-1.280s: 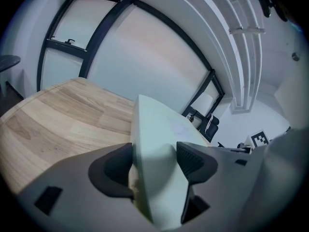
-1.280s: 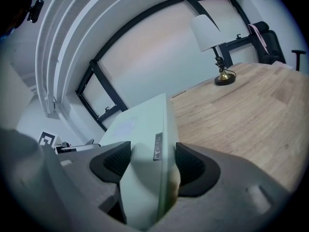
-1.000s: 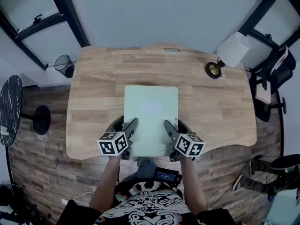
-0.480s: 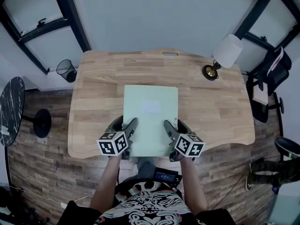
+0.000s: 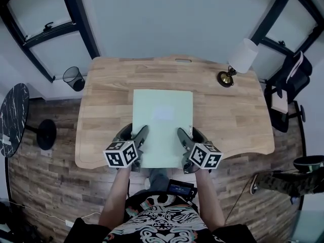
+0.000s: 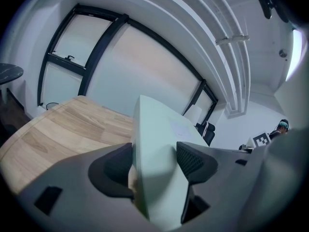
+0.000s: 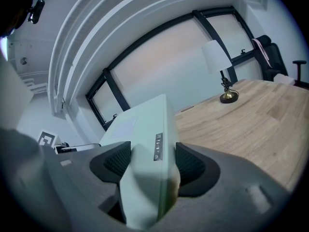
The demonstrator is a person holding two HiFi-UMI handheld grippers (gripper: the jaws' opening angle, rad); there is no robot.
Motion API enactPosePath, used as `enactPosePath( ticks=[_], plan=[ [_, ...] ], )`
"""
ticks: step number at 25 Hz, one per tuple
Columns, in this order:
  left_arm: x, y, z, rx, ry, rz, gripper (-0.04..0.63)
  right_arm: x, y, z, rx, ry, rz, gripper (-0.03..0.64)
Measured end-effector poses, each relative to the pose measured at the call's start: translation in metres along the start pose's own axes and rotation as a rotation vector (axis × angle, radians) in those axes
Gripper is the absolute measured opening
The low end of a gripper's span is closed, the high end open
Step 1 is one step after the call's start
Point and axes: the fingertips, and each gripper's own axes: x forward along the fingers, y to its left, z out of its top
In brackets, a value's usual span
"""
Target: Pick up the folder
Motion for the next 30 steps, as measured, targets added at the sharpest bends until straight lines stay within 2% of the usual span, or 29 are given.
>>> enactPosePath(
  ticks=[6,19,30],
  plan=[
    [-0.016,-0.008,0.013,0.029,-0.033,-0.003,0.282,-0.011,0.014,0.008,-0.013,-0.037,0.013,0.287],
    [-0.044,-0.014,0.02,0.032,-0.071,0.014,0.282,-0.026,0.035,0.01,-0.034,-0.056,0.037,0.286],
    [-0.043,-0.019,0.014,0.034,-0.059,-0.004,0.282,-0.035,0.031,0.005,-0.025,-0.062,0.016,0.284]
  ],
)
